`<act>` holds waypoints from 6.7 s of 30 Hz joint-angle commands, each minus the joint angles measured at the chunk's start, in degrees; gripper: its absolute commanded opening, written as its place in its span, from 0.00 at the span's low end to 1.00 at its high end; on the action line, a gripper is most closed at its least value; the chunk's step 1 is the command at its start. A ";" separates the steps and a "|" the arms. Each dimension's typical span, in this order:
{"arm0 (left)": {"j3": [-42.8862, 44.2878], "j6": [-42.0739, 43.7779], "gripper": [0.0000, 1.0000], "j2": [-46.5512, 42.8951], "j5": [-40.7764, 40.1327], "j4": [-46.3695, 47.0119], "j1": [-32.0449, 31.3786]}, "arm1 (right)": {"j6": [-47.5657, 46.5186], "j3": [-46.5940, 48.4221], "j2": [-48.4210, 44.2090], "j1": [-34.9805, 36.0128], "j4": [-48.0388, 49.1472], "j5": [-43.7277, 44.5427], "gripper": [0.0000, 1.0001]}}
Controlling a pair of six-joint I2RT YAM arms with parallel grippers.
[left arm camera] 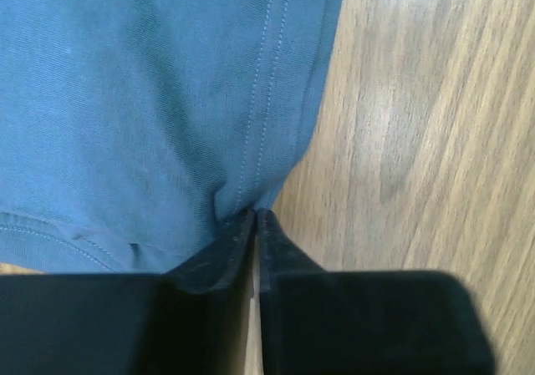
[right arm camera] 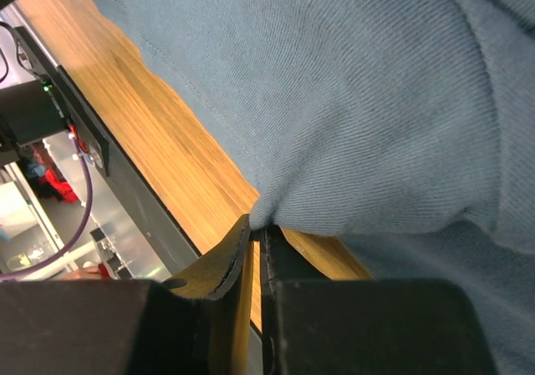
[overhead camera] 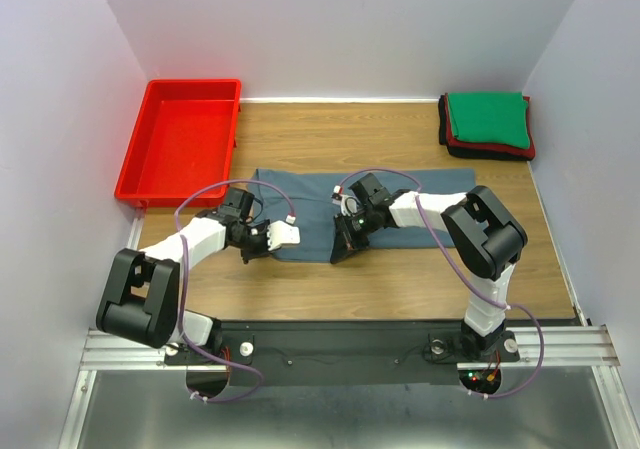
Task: Fold and stack the t-shirts
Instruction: Fold the tshirt
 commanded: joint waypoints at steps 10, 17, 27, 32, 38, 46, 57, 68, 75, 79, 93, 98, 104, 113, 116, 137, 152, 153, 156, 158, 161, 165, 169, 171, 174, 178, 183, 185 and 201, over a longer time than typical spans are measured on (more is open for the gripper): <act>5.92 0.40 0.00 -3.49 3.48 -13.04 -0.39 | 0.29 3.63 -5.95 -0.63 0.76 -5.61 0.01; 15.48 -2.23 0.00 -4.82 5.86 -17.09 -0.22 | 0.38 7.58 -7.72 -3.35 -0.47 -6.41 0.01; 28.33 -6.98 0.00 2.29 5.42 -12.34 3.12 | -1.99 16.81 -1.75 -8.89 -3.02 -7.98 0.01; 34.13 -6.89 0.00 9.49 5.77 -11.64 6.55 | -3.31 24.01 4.58 -10.74 -4.51 -8.25 0.01; 37.83 -6.63 0.00 15.56 4.81 -9.62 7.17 | -3.14 29.91 10.30 -12.41 -5.48 -9.04 0.01; 39.85 -11.71 0.00 21.27 1.82 -2.68 7.34 | -2.17 31.76 14.26 -14.69 -6.09 -10.27 0.01; 46.79 -15.15 0.00 26.37 -1.52 0.84 6.55 | -1.91 34.04 16.80 -16.45 -6.01 -13.44 0.01; 46.27 -17.52 0.00 25.86 -5.65 2.95 4.97 | -2.17 32.99 17.86 -18.12 -6.01 -15.11 0.03; 42.58 -20.51 0.00 22.78 -7.15 0.32 4.09 | -1.47 32.55 18.56 -19.00 -5.92 -18.44 0.06; 39.85 -22.53 0.00 19.88 -7.15 -0.39 3.48 | -1.29 32.28 18.91 -19.00 -6.01 -20.29 0.08; 32.12 -25.52 0.00 17.23 -6.70 -3.11 1.37 | -1.55 30.18 20.15 -19.00 -6.36 -21.00 0.11; 29.13 -24.12 0.00 16.97 -8.38 -2.33 1.46 | -2.44 28.07 19.71 -19.09 -7.15 -21.70 0.09; 26.58 -24.12 0.00 17.59 -9.87 -0.83 1.37 | -5.16 27.71 19.70 -19.17 -9.34 -18.27 0.10; 28.59 -22.63 0.20 17.95 -8.47 -5.04 1.80 | -11.22 31.48 17.96 -19.17 -16.89 -17.39 0.63; 31.23 -22.71 0.30 15.67 -6.10 -8.03 2.77 | -20.06 36.83 15.67 -19.61 -27.25 -14.33 0.63; 30.09 -43.45 0.01 23.11 -13.82 0.14 -3.38 | -42.95 39.78 18.83 -33.85 -45.29 27.78 0.12; 72.50 -35.11 0.00 52.63 -27.28 -2.22 -0.22 | -49.01 26.81 8.04 -28.32 -54.78 2.60 0.08; 76.20 -34.93 0.00 53.27 -27.19 -2.76 -0.04 | -48.84 28.57 7.15 -28.40 -54.96 1.78 0.10; 83.53 -34.84 0.00 51.61 -24.39 -2.76 0.40 | -49.02 36.66 5.82 -29.28 -55.31 2.99 0.18; 81.96 -36.58 0.00 47.76 -22.01 -2.32 0.31 | -49.89 38.69 6.43 -29.63 -55.31 6.40 0.20; 76.60 -41.67 0.00 43.01 -17.62 -3.10 0.05 | -51.56 38.00 8.10 -29.72 -55.22 10.63 0.18; 67.30 -52.90 0.00 39.13 -16.20 -4.34 -0.04 | -51.83 36.07 11.35 -29.55 -54.61 12.14 0.11; 62.10 -58.12 0.00 39.47 -15.94 -6.44 -0.21 | -51.39 34.05 12.15 -28.50 -53.03 12.75 0.10; 61.30 -58.92 0.00 40.09 -16.02 -7.07 -0.13 | -51.39 33.08 12.32 -27.97 -52.76 13.28 0.10; 59.97 -59.62 0.00 41.31 -17.86 -6.80 -0.21 | -51.39 30.53 12.50 -27.26 -52.41 13.98 0.10; 64.35 -59.63 0.00 46.14 -20.77 -10.22 -0.21 | -50.25 25.88 11.88 -25.86 -51.01 13.28 0.10; 71.38 -58.75 0.00 54.05 -20.95 -10.67 -0.21 | -49.11 21.39 11.36 -23.14 -50.92 8.20 0.14; 78.93 -57.87 0.00 59.41 -21.30 -11.28 -0.21 | -48.05 20.60 11.27 -22.08 -51.00 4.34 0.19; 87.14 -51.44 0.17 51.52 -18.13 10.60 -0.39 | -40.15 52.39 17.57 -21.28 -46.18 -6.60 0.40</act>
